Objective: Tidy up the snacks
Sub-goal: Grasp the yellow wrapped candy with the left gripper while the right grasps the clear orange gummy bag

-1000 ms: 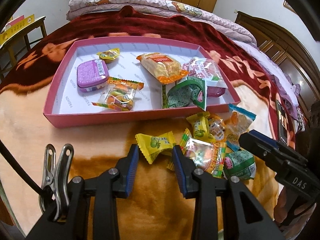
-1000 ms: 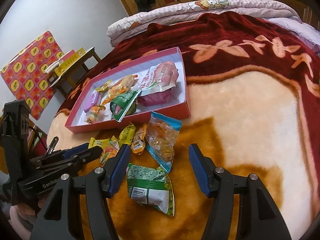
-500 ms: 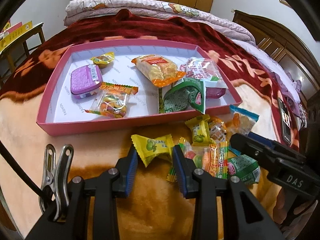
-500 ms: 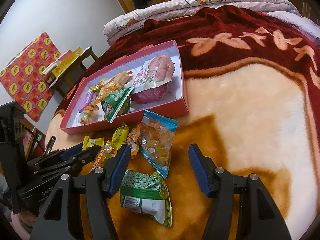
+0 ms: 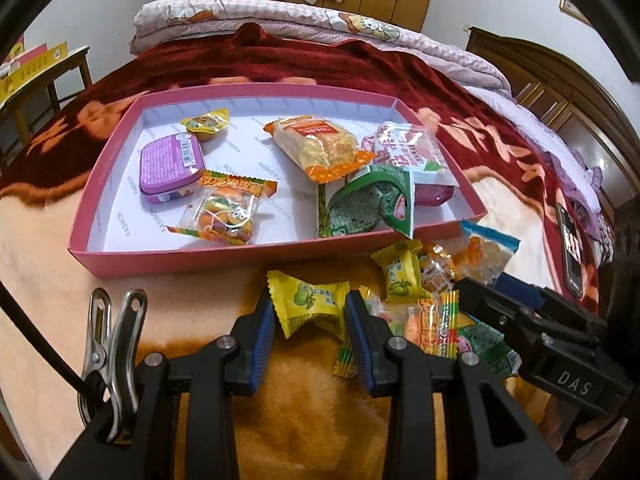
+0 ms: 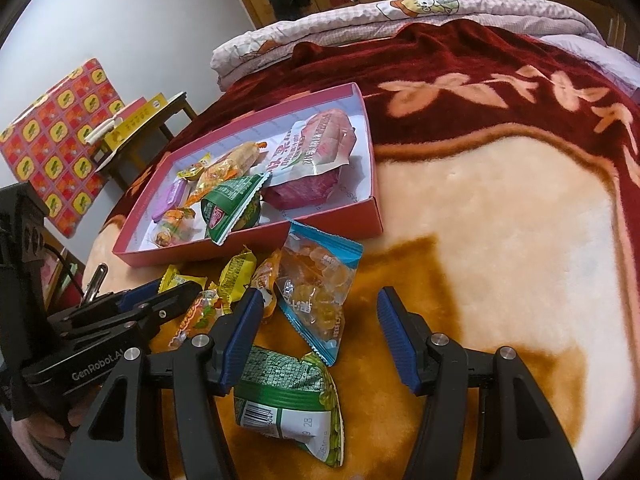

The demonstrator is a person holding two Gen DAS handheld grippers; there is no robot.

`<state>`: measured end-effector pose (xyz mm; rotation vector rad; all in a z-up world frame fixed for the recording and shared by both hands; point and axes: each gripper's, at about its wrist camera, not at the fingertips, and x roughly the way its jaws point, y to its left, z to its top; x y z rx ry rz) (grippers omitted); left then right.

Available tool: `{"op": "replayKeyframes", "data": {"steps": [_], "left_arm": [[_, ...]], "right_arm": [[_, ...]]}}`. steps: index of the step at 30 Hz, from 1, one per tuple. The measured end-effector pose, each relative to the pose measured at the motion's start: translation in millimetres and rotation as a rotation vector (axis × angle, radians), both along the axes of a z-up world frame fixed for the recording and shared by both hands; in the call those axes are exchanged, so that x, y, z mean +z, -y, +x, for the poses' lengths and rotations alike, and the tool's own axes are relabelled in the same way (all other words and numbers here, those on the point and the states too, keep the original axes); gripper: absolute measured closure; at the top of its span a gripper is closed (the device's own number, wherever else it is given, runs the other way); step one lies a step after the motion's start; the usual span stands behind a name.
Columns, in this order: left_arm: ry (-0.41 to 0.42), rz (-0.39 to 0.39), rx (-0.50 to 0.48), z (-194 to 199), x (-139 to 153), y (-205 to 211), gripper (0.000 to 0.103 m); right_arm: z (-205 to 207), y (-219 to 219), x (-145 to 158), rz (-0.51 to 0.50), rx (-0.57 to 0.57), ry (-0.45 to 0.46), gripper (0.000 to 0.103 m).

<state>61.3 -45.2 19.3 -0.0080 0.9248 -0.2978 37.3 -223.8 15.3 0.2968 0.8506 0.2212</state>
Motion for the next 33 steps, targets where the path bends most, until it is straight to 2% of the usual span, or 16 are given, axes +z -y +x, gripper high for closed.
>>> {"op": "replayKeyframes", "data": {"steps": [6, 14, 20, 22, 33], "left_arm": [[0.016, 0.013, 0.002, -2, 0, 0, 0.073], [0.017, 0.003, -0.002, -5, 1, -2, 0.074], [0.022, -0.003, -0.005, -7, 3, -4, 0.074], [0.027, -0.005, -0.005, -9, 5, -4, 0.074], [0.050, -0.026, -0.002, -16, 17, -11, 0.074]], "right_arm": [[-1, -2, -1, 0.000, 0.000, 0.004, 0.041], [-2, -3, 0, -0.013, -0.006, 0.008, 0.043], [-2, 5, 1, -0.007, -0.047, 0.006, 0.067], [-2, 7, 1, 0.002, -0.051, 0.007, 0.072], [-10, 0, 12, -0.012, -0.045, 0.056, 0.077]]}}
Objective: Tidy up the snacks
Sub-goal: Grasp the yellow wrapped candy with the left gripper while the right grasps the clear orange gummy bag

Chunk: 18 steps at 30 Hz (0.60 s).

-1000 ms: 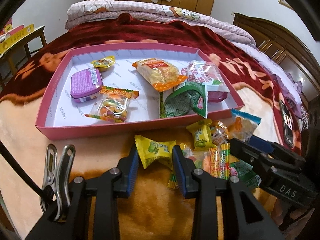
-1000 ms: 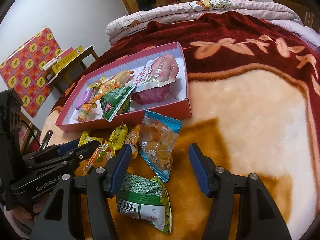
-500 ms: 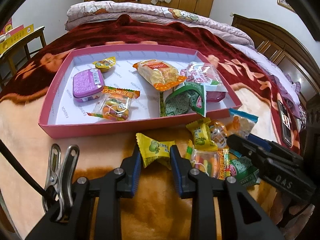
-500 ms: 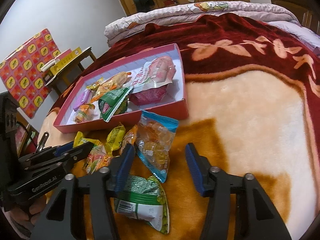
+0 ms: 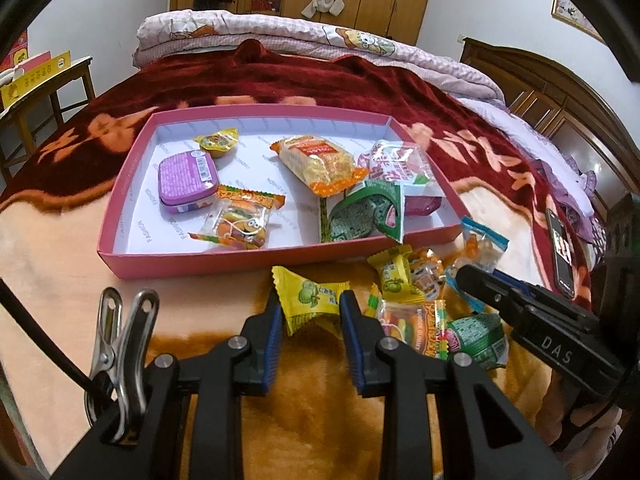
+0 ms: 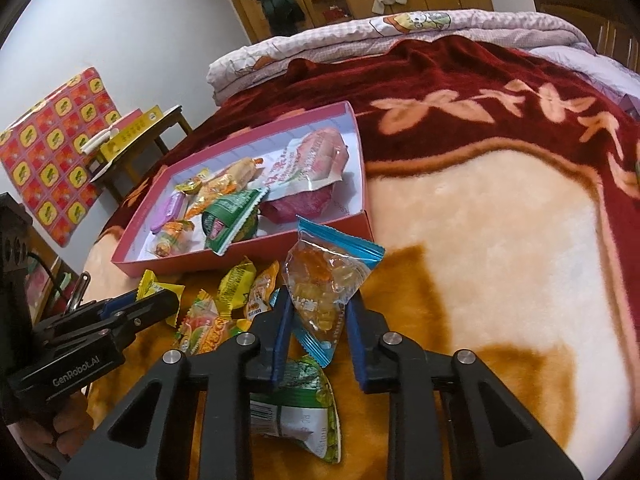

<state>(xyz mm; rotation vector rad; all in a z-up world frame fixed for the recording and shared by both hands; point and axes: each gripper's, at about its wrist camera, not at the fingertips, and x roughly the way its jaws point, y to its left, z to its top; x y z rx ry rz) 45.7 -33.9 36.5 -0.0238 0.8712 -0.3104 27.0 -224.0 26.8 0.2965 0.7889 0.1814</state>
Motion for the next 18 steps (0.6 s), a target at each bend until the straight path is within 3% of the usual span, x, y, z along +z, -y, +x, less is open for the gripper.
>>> {"op": "replayKeyframes", "data": {"steps": [18], "left_arm": [[0.043, -0.036, 0.006, -11, 20, -10, 0.074]], "right_arm": [[-15, -16, 26, -0.008, 0.033, 0.078, 0.077]]}}
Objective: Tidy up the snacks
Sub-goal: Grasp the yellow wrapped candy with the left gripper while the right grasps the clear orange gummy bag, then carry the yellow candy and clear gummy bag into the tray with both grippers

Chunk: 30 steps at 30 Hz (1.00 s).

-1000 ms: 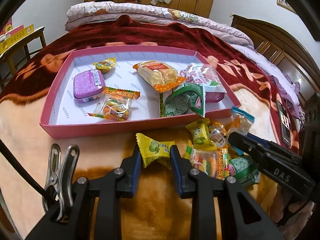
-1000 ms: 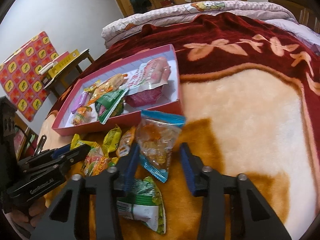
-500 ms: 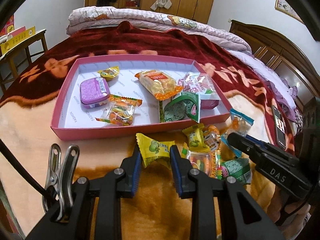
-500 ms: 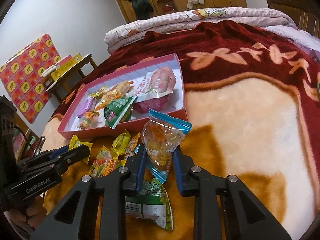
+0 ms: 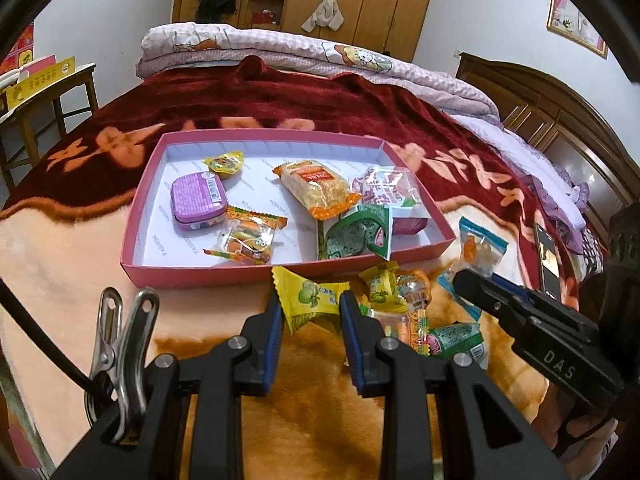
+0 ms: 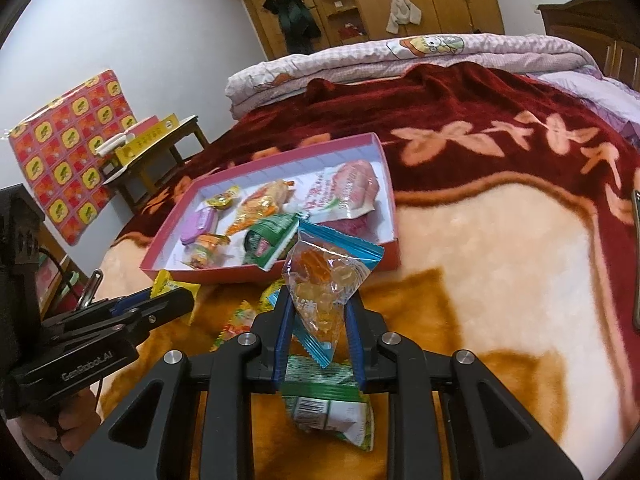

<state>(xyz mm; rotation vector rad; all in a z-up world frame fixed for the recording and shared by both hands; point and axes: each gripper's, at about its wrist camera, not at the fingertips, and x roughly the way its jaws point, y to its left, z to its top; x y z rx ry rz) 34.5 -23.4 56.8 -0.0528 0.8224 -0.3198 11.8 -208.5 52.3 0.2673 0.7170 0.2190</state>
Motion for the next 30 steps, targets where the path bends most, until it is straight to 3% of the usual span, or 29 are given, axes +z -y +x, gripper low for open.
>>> {"op": "replayKeyframes", "data": {"steps": [15, 30], "left_arm": [[0.011, -0.003, 0.005, 3, 7, -3, 0.074], [0.037, 0.015, 0.007, 37, 19, -3, 0.074]], "right_arm": [[0, -13, 15, -0.008, 0.053, 0.040, 0.077], [24, -24, 27, -0.033, 0.089, 0.057, 0.077]]}}
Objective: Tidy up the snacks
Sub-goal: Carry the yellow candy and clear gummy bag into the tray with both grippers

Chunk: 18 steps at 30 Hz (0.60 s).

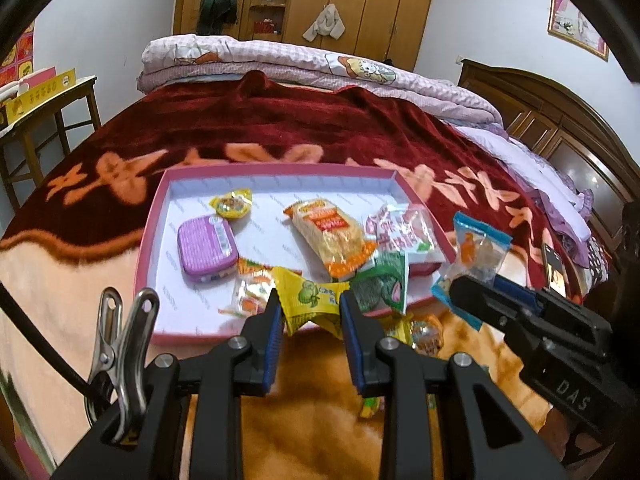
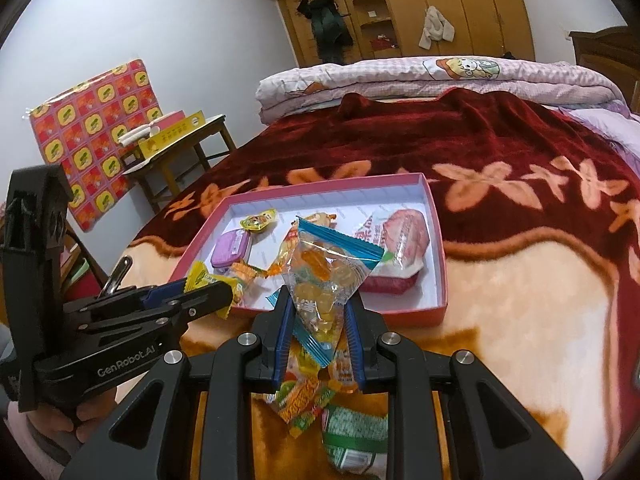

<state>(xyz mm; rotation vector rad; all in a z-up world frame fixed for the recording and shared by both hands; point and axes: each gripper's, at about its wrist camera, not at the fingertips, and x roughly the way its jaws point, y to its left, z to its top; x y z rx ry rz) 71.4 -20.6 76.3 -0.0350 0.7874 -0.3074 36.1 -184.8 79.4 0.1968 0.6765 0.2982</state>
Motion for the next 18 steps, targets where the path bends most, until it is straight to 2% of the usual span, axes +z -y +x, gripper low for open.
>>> {"op": "replayKeyframes", "data": {"steps": [18], "left_arm": [[0.021, 0.027, 0.032, 49, 3, -2, 0.074]], "right_arm": [[47, -12, 9, -0.021, 0.023, -0.006, 0.077]]}}
